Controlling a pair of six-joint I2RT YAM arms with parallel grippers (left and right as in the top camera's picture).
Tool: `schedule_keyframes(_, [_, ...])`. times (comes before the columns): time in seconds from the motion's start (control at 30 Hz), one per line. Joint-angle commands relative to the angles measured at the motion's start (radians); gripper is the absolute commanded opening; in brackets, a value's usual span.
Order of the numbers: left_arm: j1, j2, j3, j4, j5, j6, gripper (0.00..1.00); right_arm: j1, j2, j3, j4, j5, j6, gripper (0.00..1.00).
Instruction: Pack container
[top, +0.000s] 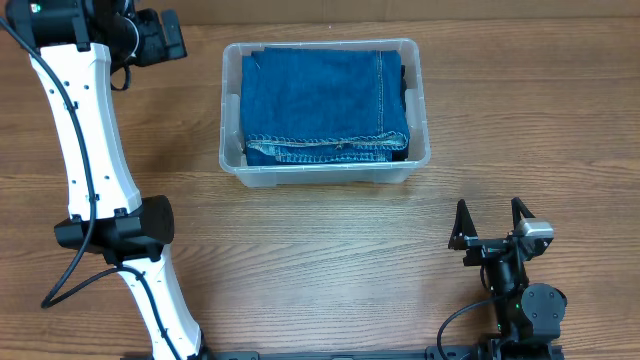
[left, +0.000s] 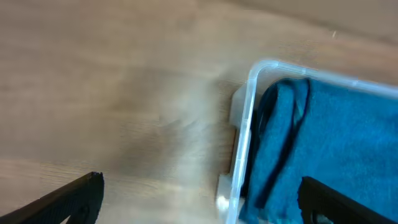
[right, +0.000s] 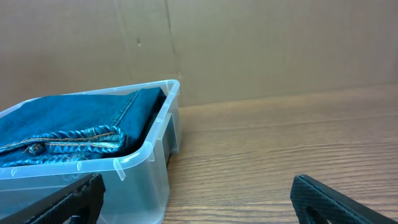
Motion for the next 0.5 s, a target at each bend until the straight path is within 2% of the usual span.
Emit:
schedule_keyframes(0.0, [-0.005,-0.077,0.000,0.087,0.001,-0.003,1.00,-0.006,-0.007,-0.010,0.003,0.006,-0.003,1.00])
schedule_keyframes(0.23, [-0.043,-0.257,-0.010,0.241,-0.001,-0.002,1.00,-0.006,-0.007,-0.010,0.003,0.006,-0.003,1.00])
schedule_keyframes(0.37, [-0.048,-0.417,-0.226,0.370,-0.004,-0.004,1.00,-0.006,-0.007,-0.010,0.003,0.006,-0.003,1.00])
schedule_keyframes(0.47, [-0.048,-0.571,-0.482,0.481,-0.011,-0.006,1.00,-0.006,-0.007,-0.010,0.003,0.006,-0.003,1.00])
